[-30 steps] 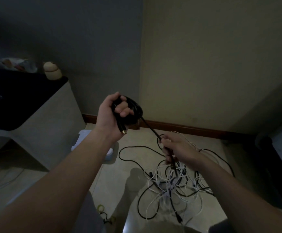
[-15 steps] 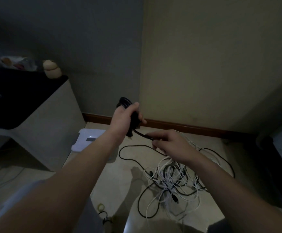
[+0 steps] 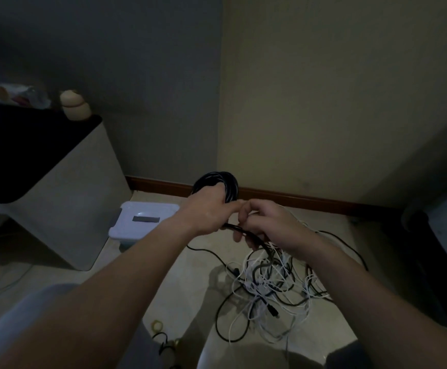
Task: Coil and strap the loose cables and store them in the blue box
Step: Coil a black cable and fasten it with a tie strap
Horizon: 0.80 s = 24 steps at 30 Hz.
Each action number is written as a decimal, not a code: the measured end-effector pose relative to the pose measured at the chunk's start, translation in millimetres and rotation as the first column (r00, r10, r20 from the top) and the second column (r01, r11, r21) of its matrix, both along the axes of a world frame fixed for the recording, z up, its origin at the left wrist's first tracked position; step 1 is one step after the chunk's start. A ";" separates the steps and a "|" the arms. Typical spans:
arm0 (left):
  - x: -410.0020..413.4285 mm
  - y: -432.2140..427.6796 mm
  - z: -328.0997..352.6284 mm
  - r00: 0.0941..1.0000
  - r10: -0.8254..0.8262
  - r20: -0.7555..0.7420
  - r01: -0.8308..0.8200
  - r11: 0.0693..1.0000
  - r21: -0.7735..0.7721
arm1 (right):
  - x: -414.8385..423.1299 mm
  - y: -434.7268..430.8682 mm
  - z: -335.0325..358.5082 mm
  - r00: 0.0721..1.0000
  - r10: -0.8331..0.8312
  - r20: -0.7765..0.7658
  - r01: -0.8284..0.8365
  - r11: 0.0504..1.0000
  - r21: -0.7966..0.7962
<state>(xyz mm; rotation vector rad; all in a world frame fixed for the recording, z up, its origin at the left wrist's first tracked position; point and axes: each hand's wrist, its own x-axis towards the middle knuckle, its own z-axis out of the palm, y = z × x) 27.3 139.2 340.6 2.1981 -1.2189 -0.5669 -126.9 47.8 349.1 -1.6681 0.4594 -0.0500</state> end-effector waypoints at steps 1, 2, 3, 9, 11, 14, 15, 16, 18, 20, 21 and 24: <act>0.2 0.0 -1.1 0.999 -0.016 0.044 0.015 1.000 0.027 | -0.7 -2.5 0.1 0.999 0.009 -0.043 -0.010 0.999 -0.032; 0.8 -0.4 -1.7 0.995 -0.032 0.098 0.027 0.998 0.052 | -1.5 -5.2 0.0 0.996 0.016 -0.093 -0.024 0.996 -0.085; 2.0 -0.6 -2.4 0.988 -0.050 0.147 0.038 0.996 0.080 | -2.2 -7.5 -0.1 0.990 0.024 -0.137 -0.045 0.988 -0.147; 3.5 0.9 -5.3 0.938 -0.168 0.302 0.112 0.974 0.196 | -6.2 -24.0 2.0 0.947 0.080 -0.310 -0.238 0.825 -0.512; 1.1 0.2 -8.2 0.918 -0.235 0.319 0.153 0.953 0.261 | -9.0 -28.6 1.2 0.936 0.061 -0.347 -0.274 0.743 -0.610; 1.2 1.5 -9.0 0.892 -0.294 0.344 0.176 0.925 0.337 | -12.0 -31.4 0.4 0.958 0.036 -0.284 -0.220 0.727 -0.651; 2.5 2.2 -9.1 0.887 -0.311 0.341 0.183 0.915 0.358 | -12.4 -32.6 0.6 0.970 0.015 -0.243 -0.175 0.737 -0.653; 3.5 2.8 -9.3 0.886 -0.331 0.325 0.197 0.903 0.382 | -12.2 -33.3 0.7 0.980 -0.005 -0.200 -0.130 0.746 -0.653; 4.4 2.4 -11.2 0.907 -0.355 0.226 0.242 0.880 0.410 | -12.5 -33.8 0.2 0.991 -0.032 -0.129 -0.062 0.745 -0.664; 0.9 2.7 -11.8 0.945 -0.325 0.041 0.287 0.882 0.374 | -13.7 -34.2 -1.0 0.996 -0.054 -0.068 -0.007 0.726 -0.687; -1.1 2.6 -10.9 0.951 -0.304 -0.059 0.305 0.888 0.346 | -14.8 -35.2 -1.4 0.997 -0.071 -0.040 0.024 0.719 -0.695; -5.7 3.7 -3.2 0.885 -0.279 -0.373 0.377 0.899 0.222 | -17.8 -40.4 -2.4 0.991 -0.131 0.006 0.099 0.714 -0.693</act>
